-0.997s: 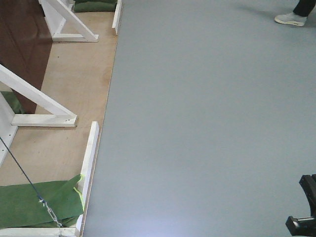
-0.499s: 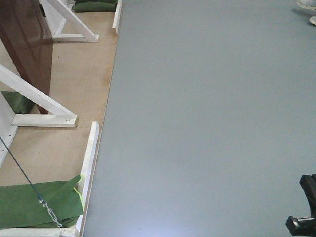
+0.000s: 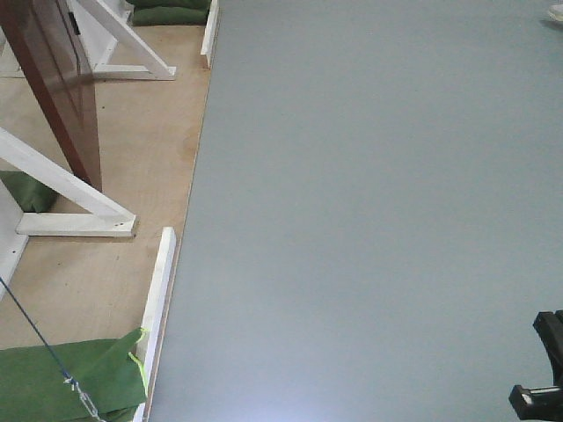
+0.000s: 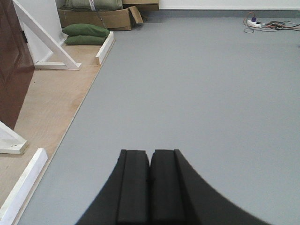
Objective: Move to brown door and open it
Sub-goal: 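Drive the base forward along the platform edge toward the brown door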
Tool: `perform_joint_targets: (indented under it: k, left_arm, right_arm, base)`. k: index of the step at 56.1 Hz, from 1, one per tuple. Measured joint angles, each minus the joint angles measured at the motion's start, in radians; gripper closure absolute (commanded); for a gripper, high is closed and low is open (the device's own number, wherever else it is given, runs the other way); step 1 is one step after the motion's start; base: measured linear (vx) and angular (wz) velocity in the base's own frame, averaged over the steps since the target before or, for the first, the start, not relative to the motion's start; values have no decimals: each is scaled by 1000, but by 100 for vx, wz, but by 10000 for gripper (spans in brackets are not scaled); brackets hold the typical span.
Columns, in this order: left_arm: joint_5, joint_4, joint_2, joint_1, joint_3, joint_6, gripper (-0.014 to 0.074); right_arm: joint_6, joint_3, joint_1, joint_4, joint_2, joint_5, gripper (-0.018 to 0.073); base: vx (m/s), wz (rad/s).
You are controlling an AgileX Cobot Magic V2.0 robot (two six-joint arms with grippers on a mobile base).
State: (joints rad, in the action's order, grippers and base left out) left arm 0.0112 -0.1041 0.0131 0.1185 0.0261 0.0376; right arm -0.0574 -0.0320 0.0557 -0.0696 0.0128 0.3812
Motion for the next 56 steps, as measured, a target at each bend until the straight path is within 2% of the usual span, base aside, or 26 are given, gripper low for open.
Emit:
perform_joint_targets:
  k: [32, 56]
  left_arm:
    - [0, 0, 0, 0, 0, 0, 600]
    - [0, -1, 0, 0, 0, 0, 600]
  right_arm:
    - [0, 0, 0, 0, 0, 1, 559]
    - [0, 0, 0, 0, 0, 1, 559]
  base:
    - [24, -3]
    - [39, 7]
